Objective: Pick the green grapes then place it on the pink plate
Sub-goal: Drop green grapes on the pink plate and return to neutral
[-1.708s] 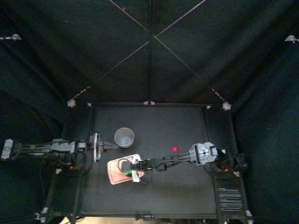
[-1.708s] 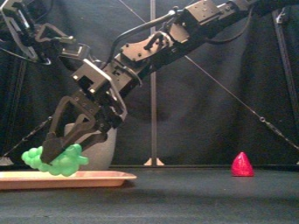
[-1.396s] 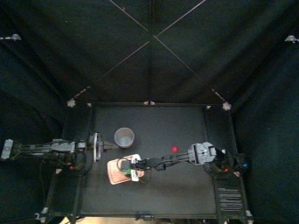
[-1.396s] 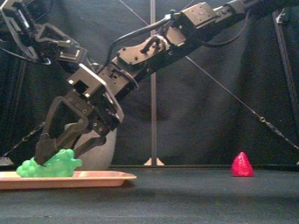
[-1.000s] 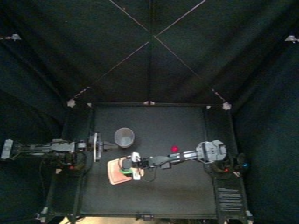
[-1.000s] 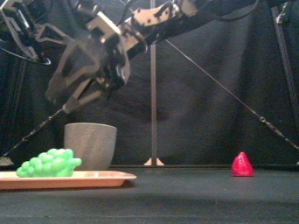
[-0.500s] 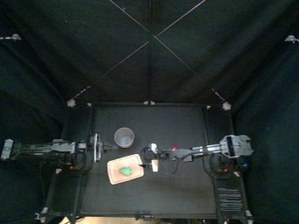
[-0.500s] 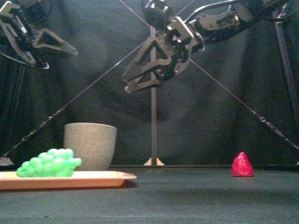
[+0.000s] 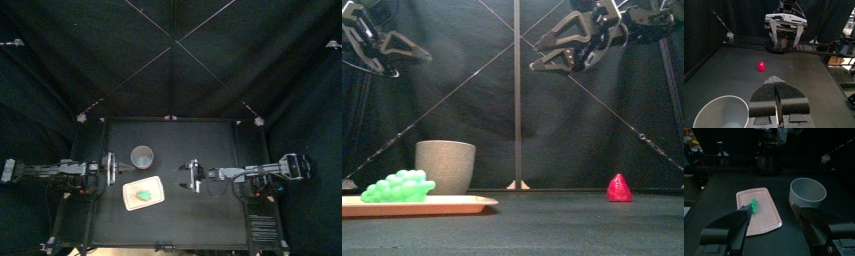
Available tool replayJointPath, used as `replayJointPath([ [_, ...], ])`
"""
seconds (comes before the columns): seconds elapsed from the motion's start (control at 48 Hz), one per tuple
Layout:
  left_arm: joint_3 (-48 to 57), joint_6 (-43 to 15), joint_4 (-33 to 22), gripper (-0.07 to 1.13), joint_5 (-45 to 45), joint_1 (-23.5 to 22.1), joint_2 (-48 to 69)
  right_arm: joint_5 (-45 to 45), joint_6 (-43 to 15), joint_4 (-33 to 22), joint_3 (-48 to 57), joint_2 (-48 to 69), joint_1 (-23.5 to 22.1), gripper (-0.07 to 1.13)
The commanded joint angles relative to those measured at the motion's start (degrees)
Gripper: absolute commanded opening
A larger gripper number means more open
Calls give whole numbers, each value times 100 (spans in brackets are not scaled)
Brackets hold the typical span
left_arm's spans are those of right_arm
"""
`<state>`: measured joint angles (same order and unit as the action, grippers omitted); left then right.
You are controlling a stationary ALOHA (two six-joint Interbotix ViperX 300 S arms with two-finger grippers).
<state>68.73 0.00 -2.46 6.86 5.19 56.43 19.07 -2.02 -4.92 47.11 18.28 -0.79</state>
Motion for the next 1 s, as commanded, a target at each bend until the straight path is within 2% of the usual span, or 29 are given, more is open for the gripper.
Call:
replayJointPath([
  [0.021, -97, -9, 62, 11, 79, -9, -9, 149, -9, 79, 44, 220, 0, 97],
  [1.0, -70, 0, 53, 11, 62, -9, -9, 193, 9, 62, 79, 185, -44, 97],
])
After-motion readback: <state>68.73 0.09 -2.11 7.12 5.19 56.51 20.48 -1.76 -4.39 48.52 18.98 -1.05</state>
